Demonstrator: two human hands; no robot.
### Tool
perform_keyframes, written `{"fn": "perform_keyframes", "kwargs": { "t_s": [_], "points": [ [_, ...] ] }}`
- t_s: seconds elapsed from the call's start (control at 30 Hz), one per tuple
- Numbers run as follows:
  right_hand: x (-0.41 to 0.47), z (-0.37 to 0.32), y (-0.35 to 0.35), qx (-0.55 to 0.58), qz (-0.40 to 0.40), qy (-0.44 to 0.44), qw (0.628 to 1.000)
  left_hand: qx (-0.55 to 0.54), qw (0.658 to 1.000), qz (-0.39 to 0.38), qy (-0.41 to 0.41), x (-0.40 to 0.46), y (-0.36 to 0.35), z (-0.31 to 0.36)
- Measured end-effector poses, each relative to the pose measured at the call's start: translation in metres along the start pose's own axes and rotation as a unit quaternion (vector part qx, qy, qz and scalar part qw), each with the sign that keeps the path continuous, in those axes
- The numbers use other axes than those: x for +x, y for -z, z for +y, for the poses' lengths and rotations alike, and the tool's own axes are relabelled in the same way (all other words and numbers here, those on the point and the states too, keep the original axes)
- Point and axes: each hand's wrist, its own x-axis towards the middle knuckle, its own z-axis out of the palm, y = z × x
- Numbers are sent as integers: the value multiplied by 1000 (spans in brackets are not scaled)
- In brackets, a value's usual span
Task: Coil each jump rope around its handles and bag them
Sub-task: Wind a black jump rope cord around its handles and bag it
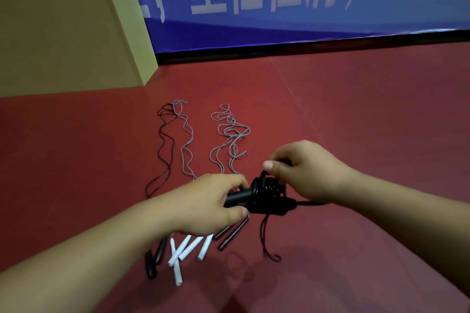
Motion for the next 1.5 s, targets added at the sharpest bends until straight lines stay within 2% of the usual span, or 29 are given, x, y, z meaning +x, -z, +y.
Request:
{"fn": "perform_keyframes", "kwargs": {
  "t_s": [0.2,0.3,0.4,0.47,0.57,0.67,0.77,0.87,0.97,1.23,1.5],
  "points": [
    [4,15,4,39,1,36,999,-179,977,-114,-16,-9,7,7],
    [4,19,7,128,-15,7,992,-281,950,-136,-22,-13,9,10],
    [2,20,7,251,-62,-39,965,-367,917,-155,-30,-15,11,13],
    [2,23,5,273,-81,-59,957,-403,900,-164,-44,-16,13,14],
    [-2,24,2,302,-86,-44,948,-458,875,-148,-51,-16,12,15],
    [-8,14,-2,296,-57,-20,953,-526,843,-110,-29,-14,10,15],
    [-5,1,-15,310,-38,-66,948,-573,818,-50,-7,-11,10,17],
    [-1,-7,-27,376,-63,-141,914,-577,815,35,28,-5,11,16],
    [-3,-13,-34,403,-84,-166,896,-566,811,122,89,2,10,11],
    [-5,-19,-34,296,-101,-146,938,-452,848,219,169,10,2,-11],
    [-6,-23,-25,264,-136,-163,941,-368,877,255,176,8,2,-8]
  ]
}}
